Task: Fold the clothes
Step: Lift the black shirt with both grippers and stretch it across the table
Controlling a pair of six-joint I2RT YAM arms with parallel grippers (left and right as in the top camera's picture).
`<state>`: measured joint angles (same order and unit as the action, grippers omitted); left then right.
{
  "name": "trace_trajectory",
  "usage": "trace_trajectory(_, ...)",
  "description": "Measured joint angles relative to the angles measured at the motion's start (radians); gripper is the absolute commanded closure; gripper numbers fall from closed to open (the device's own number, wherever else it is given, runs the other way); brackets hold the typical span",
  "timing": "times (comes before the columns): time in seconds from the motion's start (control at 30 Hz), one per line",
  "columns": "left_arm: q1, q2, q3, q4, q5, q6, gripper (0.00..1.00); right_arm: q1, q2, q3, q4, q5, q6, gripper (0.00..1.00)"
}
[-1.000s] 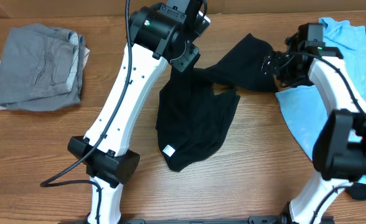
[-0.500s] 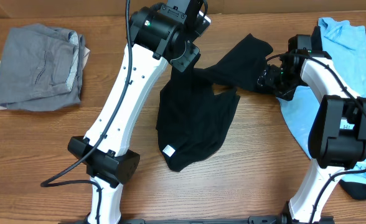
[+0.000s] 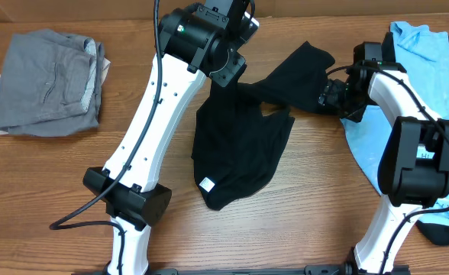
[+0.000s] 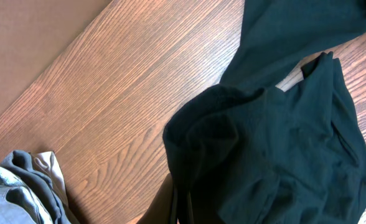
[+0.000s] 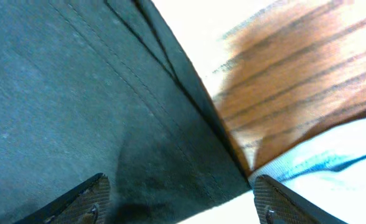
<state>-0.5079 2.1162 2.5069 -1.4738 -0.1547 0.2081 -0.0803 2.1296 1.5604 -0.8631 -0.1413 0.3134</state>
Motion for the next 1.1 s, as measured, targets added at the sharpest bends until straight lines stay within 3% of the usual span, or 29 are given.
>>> trace_trajectory(0.13,0.000,0.000,0.000,0.000,0.000,0.000,0.96,0.024,0.017,0.001,0.009,0.010,0.000,0.28)
trace_trajectory(0.2,0.000,0.000,0.000,0.000,0.000,0.000,0.96,0.037,0.019,0.001,0.010,0.019,-0.002,0.36)
trace_trajectory(0.27,0.000,0.000,0.000,0.000,0.000,0.000,0.96,0.043,0.023,0.003,0.010,0.026,-0.006,0.65)
trace_trajectory(0.37,0.000,0.000,0.000,0.000,0.000,0.000,0.96,0.047,0.033,0.004,0.013,0.030,-0.003,0.96)
trace_trajectory(0.53,0.000,0.000,0.000,0.005,-0.004,0.000,0.96,0.039,0.040,0.023,-0.018,0.016,0.003,0.96)
trace_trajectory(0.7,0.000,0.000,0.000,0.035,-0.067,-0.034,0.96,0.008,0.043,0.122,-0.169,0.009,0.000,0.96)
trace_trajectory(0.9,0.023,-0.010,0.002,0.084,-0.169,-0.117,0.96,-0.052,0.001,0.443,-0.400,-0.002,-0.038,0.96)
trace_trajectory(1.1,0.144,-0.101,0.004,0.137,-0.195,-0.214,0.96,-0.098,-0.114,0.791,-0.596,-0.011,-0.082,0.96)
